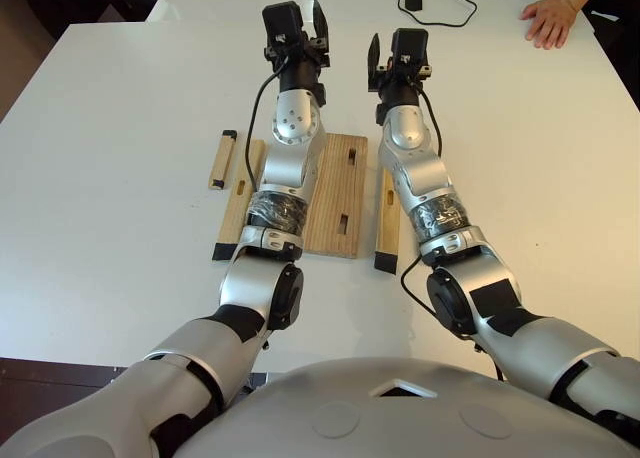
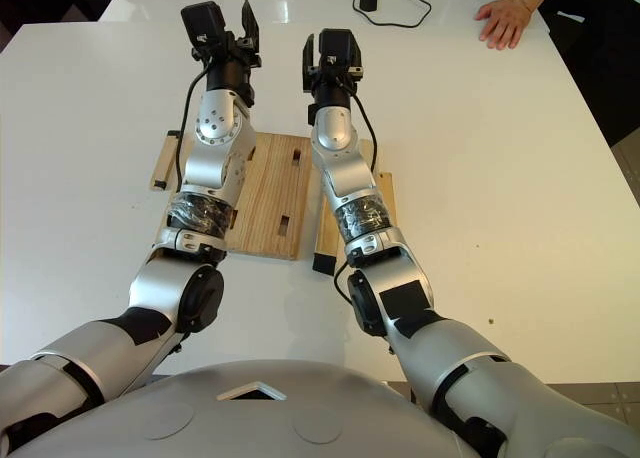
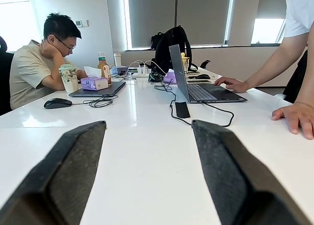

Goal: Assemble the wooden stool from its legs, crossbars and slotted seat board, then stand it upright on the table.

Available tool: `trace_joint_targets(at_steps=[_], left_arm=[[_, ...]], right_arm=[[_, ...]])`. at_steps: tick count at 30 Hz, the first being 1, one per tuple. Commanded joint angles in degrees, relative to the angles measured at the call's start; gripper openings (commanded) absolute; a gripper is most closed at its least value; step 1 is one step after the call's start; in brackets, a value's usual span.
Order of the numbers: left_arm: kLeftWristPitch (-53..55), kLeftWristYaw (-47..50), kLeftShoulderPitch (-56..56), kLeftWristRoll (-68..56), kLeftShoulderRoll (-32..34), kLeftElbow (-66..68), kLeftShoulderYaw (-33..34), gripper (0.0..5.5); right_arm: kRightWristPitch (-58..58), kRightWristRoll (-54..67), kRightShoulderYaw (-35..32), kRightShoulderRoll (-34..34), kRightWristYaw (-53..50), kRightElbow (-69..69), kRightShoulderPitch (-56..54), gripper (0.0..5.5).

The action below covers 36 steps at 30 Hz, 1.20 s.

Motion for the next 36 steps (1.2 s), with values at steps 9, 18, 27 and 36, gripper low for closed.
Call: trace_joint_targets(at_steps=[9,18,27,36], left_arm=[[-1.3,0.0,-0.8,2.0,-1.1,-0.3,-1.9,3.27],[-1.9,0.5,-0.9,1.7,-1.0,-0.2,-1.5,3.27],[-2.5,-0.1,-1.6,2.9,-0.7,0.9,-2.5,3.27],[-2.7,0.6,-2.5,3.9,-0.7,3.1,-2.6,3.27]], right_arm=[[0.6,0.4,0.0,4.8,0.5,-1.1,-0.3,3.24],[0.0,0.1,0.1,4.6,0.3,-1.1,-0.2,3.24],[-1.1,-2.7,1.9,3.4,0.0,-1.6,0.3,3.24],[-1.9,-3.9,2.0,2.7,-0.7,-1.3,1.3,3.24]])
